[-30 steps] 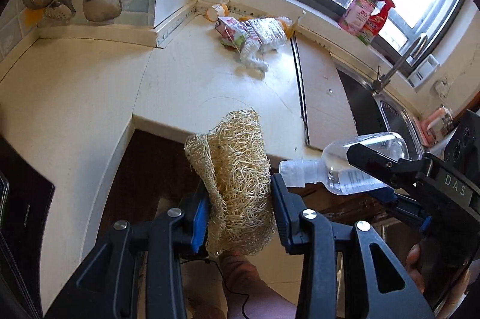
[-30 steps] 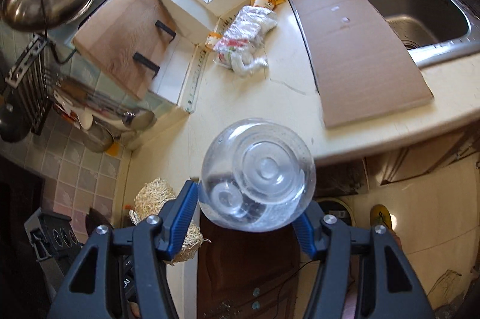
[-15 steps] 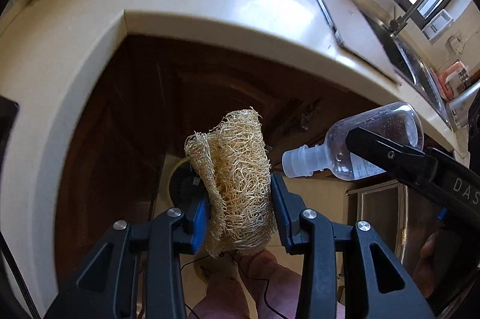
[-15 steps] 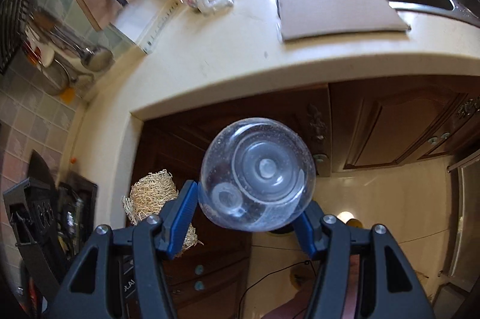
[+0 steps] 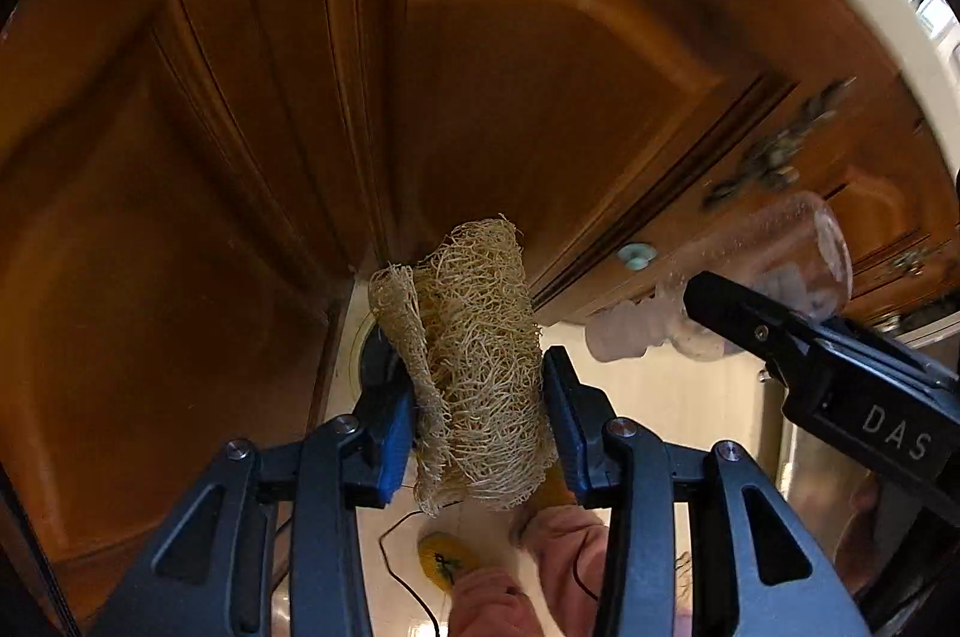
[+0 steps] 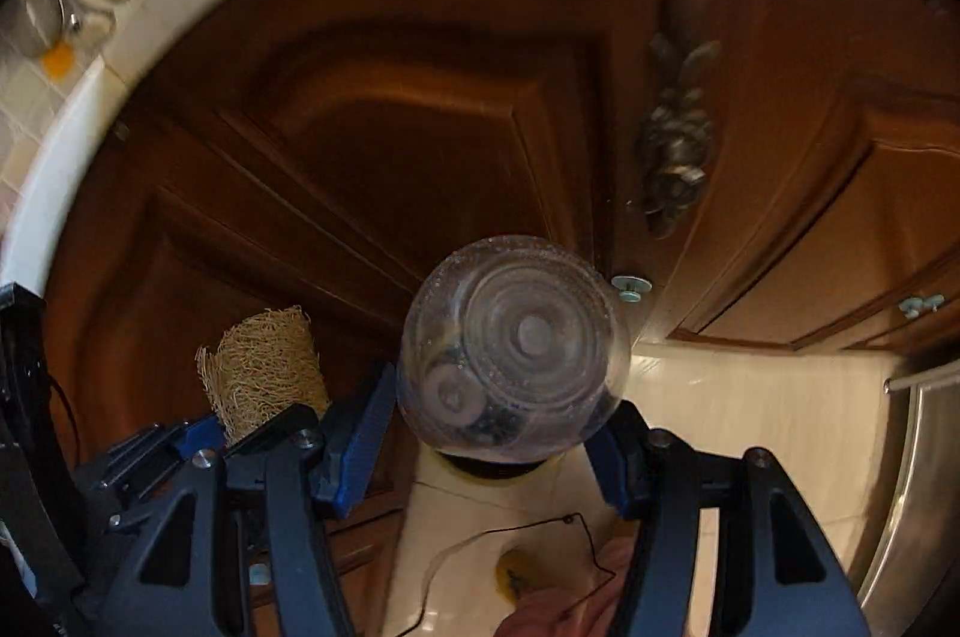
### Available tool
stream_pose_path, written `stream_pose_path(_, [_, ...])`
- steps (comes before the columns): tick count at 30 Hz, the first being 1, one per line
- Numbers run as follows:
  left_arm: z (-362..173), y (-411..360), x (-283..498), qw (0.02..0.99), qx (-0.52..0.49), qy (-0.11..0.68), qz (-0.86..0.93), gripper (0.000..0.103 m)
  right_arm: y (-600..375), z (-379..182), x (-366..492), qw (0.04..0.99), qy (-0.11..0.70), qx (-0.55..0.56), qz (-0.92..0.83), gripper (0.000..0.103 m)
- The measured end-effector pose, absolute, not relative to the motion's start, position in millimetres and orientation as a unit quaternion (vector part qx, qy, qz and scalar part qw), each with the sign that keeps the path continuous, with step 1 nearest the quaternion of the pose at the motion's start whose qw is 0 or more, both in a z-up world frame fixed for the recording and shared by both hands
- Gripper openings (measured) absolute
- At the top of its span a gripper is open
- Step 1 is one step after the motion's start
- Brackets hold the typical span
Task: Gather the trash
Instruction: 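Carry the loofah and water bottle down over the black bin, then open the left tool to drop the loofah while the right tool releases the bottle into the bin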
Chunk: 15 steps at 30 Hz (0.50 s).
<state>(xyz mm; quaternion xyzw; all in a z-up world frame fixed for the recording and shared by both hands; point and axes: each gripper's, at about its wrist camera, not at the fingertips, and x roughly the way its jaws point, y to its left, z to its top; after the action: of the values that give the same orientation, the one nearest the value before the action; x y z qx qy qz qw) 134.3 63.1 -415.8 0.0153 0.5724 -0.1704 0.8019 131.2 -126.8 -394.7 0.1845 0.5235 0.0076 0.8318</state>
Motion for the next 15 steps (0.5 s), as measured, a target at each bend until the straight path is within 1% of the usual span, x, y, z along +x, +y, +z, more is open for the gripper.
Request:
stream_pose_path(4, [-445,65,141,0.795,0.028,0.580,-0.179,0.040,-124,-422,137,0.829,0.530,0.175,0.014,0.060])
stream_pose_path(7, [-457,68,144,0.788,0.037,0.584,-0.192,0.045,-124,-433,138,0.828,0.534,0.169,0.017,0.060])
stream_pose_path(9, [-461,64,143,0.783,0.048,0.587,-0.201,0.053,-124,-438,138,0.828,0.535,0.165,0.021,0.060])
stream_pose_path(11, [-463,65,142,0.785,0.069,0.583,-0.198,0.059,-123,-441,138,0.829,0.535,0.161,0.024,0.060])
stream_pose_path(15, [-462,62,139,0.791,0.080,0.578,-0.185,0.065,-119,-444,141,0.828,0.537,0.158,0.024,0.060])
